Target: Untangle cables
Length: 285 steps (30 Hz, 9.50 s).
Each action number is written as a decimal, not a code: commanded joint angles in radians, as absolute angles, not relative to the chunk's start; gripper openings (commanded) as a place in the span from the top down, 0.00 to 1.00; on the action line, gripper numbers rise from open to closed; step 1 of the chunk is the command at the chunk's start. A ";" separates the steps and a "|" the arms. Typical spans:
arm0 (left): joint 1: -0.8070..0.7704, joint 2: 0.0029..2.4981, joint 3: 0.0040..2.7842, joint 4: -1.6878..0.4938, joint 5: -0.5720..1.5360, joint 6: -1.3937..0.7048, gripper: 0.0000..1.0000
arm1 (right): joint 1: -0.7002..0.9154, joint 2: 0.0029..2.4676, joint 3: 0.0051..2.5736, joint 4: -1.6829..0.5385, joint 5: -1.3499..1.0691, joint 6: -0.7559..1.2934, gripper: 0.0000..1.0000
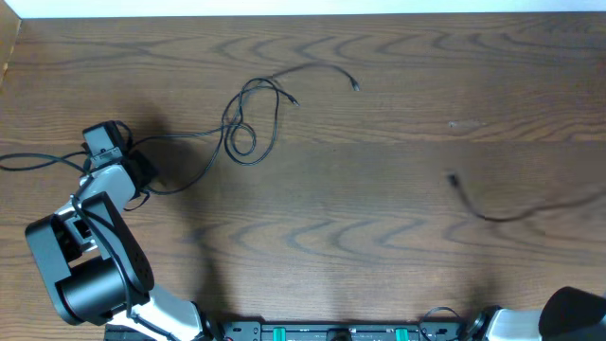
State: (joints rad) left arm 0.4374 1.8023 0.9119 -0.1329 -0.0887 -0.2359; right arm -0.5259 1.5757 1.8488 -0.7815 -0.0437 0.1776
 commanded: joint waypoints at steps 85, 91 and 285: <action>0.031 1.795 0.902 -0.202 0.277 -0.004 0.92 | -0.778 2.076 1.842 -0.717 -1.255 0.265 0.99; 0.031 1.795 0.902 -0.201 0.278 -0.004 0.93 | -0.823 2.085 1.842 -0.812 -0.934 0.265 0.99; 0.031 1.795 0.900 -0.167 0.281 -0.020 0.93 | 0.191 1.900 1.309 -1.127 -0.069 -0.033 0.34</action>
State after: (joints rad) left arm 0.0360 1.7878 0.9108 -0.1677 0.2684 -0.0219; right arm 0.1921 1.9057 1.3235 -1.1397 -0.1219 -0.0952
